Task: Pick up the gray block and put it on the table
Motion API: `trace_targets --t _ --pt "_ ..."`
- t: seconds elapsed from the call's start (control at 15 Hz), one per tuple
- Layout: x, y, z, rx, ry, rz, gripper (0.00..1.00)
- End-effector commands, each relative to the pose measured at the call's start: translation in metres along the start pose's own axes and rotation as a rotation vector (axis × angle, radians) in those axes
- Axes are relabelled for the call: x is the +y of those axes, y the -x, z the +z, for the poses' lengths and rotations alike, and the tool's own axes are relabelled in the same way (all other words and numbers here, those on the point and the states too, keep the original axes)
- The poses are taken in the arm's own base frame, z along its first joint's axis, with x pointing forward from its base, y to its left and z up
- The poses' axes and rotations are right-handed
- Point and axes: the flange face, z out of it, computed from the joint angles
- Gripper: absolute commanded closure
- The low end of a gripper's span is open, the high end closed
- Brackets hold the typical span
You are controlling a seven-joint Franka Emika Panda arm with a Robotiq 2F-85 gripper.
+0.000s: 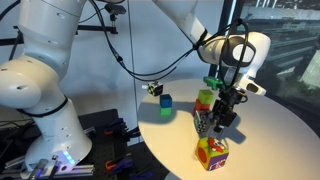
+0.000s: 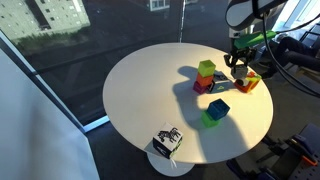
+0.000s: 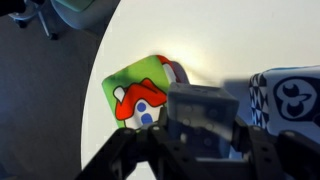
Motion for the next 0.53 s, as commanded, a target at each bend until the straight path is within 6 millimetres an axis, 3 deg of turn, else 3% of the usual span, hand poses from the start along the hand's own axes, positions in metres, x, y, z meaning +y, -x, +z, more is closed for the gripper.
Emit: trace_targets --t 0.0,0.13,0.47 --pt "0.001 0.009 -0.001 0.023 0.013 -0.032 0.15" --pt "0.001 0.012 -0.002 0.022 0.011 -0.037 0.00" --pt "0.003 0.019 -0.019 0.039 -0.004 -0.047 0.00"
